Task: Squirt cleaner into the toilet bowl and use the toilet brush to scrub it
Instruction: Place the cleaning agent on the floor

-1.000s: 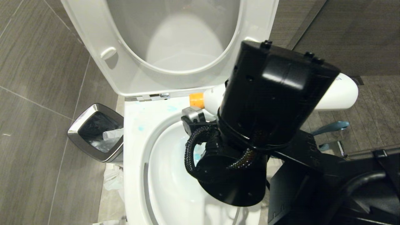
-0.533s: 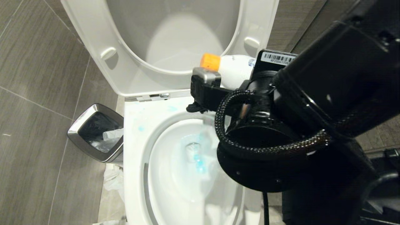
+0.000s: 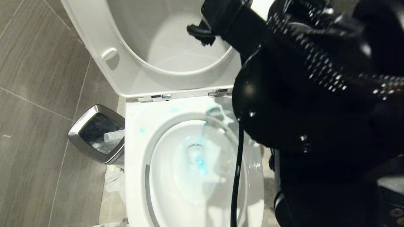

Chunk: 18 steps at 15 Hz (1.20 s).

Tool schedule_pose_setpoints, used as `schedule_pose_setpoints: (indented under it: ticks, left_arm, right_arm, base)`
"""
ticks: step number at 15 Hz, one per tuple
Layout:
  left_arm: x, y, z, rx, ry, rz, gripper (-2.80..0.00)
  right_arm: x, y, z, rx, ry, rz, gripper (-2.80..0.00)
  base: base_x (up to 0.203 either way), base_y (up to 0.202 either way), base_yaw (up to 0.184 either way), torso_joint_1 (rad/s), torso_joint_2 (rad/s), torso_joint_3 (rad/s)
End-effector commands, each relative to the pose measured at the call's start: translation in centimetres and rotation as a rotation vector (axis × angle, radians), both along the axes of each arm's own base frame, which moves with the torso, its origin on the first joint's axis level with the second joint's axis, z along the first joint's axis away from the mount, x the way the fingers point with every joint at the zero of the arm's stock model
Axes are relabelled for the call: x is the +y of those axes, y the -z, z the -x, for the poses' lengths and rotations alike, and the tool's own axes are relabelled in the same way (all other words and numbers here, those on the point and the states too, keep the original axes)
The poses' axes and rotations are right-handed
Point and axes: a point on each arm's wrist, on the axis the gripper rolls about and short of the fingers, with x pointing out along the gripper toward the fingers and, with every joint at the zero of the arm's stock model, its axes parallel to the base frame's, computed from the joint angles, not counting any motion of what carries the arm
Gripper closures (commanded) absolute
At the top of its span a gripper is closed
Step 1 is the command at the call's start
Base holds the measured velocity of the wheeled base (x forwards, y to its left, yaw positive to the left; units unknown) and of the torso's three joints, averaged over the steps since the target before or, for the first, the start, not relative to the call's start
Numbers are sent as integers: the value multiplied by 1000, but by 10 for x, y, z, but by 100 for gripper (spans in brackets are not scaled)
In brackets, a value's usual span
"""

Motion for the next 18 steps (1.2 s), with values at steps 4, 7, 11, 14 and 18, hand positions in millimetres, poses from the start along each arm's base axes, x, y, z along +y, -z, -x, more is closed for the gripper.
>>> schedule_pose_setpoints:
  ticks: [4, 7, 11, 14, 18]
  left_arm:
    - [0, 0, 0, 1, 0, 0, 0]
    - [0, 0, 0, 1, 0, 0, 0]
    - [0, 0, 0, 1, 0, 0, 0]
    - [0, 0, 0, 1, 0, 0, 0]
    - [0, 0, 0, 1, 0, 0, 0]
  right_arm:
    - [-15, -50, 19, 4, -24, 1, 0]
    - [-43, -81, 30, 16, -18, 33, 0]
    - [-86, -108, 47, -4, -17, -20, 0]
    - [-116, -122, 57, -50, -12, -134, 0]
    - [-134, -126, 40, -62, 102, -140, 0]
  base:
    - [0, 0, 0, 0, 0, 0]
    - [0, 0, 0, 0, 0, 0]
    - [0, 0, 0, 0, 0, 0]
    - [0, 0, 0, 0, 0, 0]
    - [0, 0, 0, 0, 0, 0]
